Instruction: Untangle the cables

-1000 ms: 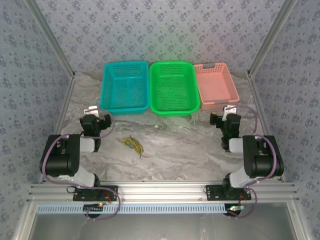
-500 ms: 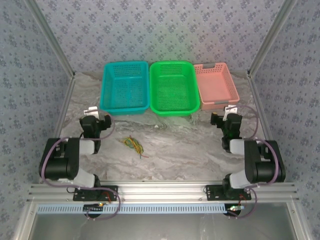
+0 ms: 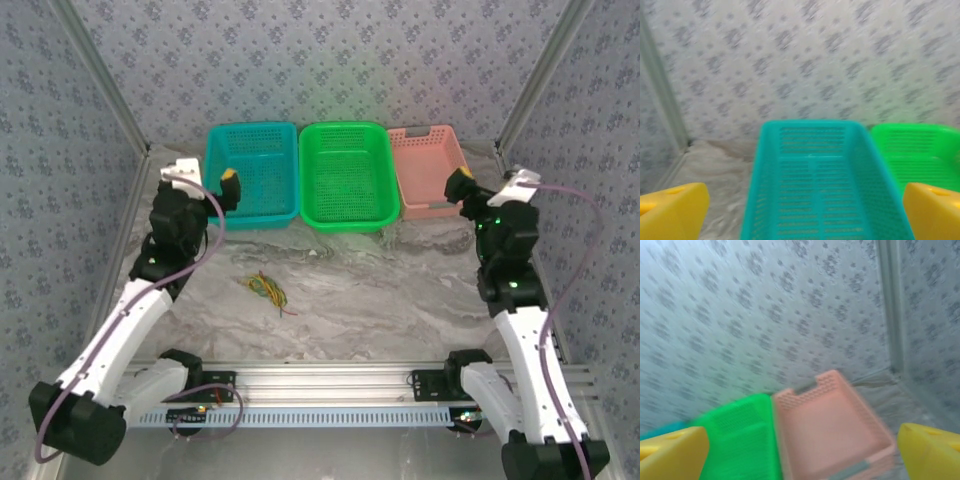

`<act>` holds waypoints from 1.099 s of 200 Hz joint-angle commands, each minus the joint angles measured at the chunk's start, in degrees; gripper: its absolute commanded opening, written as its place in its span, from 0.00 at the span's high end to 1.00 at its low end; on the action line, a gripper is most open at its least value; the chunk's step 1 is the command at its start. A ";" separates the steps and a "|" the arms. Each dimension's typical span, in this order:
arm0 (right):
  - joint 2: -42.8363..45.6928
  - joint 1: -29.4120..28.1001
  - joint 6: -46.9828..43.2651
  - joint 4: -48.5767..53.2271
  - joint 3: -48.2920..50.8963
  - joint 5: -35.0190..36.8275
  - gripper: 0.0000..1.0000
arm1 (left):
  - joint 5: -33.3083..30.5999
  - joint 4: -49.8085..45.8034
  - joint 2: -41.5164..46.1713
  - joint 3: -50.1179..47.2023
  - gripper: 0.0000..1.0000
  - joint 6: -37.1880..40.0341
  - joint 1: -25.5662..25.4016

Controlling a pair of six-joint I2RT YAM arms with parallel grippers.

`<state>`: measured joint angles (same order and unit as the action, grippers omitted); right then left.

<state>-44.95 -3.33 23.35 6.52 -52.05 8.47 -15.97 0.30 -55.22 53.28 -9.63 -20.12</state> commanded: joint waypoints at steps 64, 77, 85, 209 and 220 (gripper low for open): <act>-6.05 -39.10 16.43 29.75 0.98 -3.15 0.26 | 4.21 -44.40 -12.61 4.27 0.12 -27.33 -14.86; -9.02 -46.57 17.34 27.39 2.66 -0.37 0.26 | 5.03 -42.36 -15.33 1.04 0.14 -29.42 -17.10; -11.08 -49.48 18.22 25.26 3.52 0.20 0.27 | 6.06 -41.07 -17.07 -0.43 0.19 -30.87 -17.59; -37.84 -59.68 24.11 -0.29 6.47 -10.46 0.31 | 10.64 -20.14 -32.04 -11.98 0.68 -40.52 -17.52; -38.68 -59.60 24.65 -1.91 7.22 -10.40 0.32 | 11.42 -18.05 -31.76 -13.45 0.87 -41.14 -17.61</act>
<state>-82.26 -62.67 45.63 10.55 -45.93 -0.30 -6.70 -23.59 -85.58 43.42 -49.17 -37.89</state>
